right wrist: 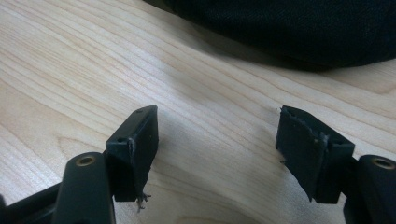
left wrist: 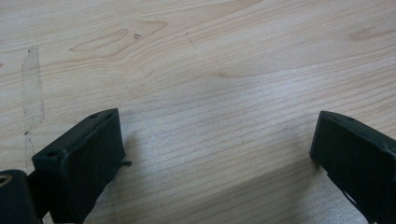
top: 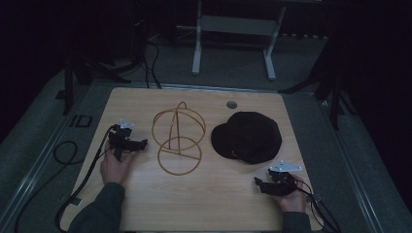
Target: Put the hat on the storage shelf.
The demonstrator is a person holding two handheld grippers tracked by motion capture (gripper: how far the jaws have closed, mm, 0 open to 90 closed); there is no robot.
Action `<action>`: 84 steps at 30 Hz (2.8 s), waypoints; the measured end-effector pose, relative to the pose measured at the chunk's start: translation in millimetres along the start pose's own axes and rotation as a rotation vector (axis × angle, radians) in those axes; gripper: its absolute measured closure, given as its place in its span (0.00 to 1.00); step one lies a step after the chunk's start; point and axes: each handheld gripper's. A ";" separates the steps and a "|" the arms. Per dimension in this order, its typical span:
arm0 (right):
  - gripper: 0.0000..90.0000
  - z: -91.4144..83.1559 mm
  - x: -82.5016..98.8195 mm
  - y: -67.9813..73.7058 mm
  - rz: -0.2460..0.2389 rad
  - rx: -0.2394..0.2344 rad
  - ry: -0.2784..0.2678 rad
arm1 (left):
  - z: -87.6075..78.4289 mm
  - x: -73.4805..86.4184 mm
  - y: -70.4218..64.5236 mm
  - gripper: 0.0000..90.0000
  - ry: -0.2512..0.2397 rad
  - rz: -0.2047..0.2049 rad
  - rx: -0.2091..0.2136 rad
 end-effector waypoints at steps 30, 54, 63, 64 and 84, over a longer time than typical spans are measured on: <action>0.56 -1.3 -34.8 31.6 -0.156 -0.032 0.059 | 0.1 -0.2 0.7 0.03 0.001 0.001 0.000; 0.54 2.4 -71.0 46.9 -0.241 -0.098 0.063 | 0.3 -0.1 1.8 0.03 -0.001 0.000 -0.004; 0.53 8.4 -80.4 51.3 -0.277 -0.091 0.082 | 0.4 -0.3 2.1 0.03 0.000 -0.004 -0.006; 0.53 8.8 -81.6 51.6 -0.278 -0.091 0.082 | 0.4 -0.3 2.1 0.03 -0.001 -0.004 -0.006; 0.53 23.5 -111.2 58.5 -0.338 -0.102 0.120 | 0.3 -0.4 2.1 0.03 0.001 -0.006 -0.007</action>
Point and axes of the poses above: each handheld gripper's, and its own axes: z roughly forward along the jaws, x roughly out of its underside, y roughly to its left, and after that the axes turned 7 degrees about -y, right-handed
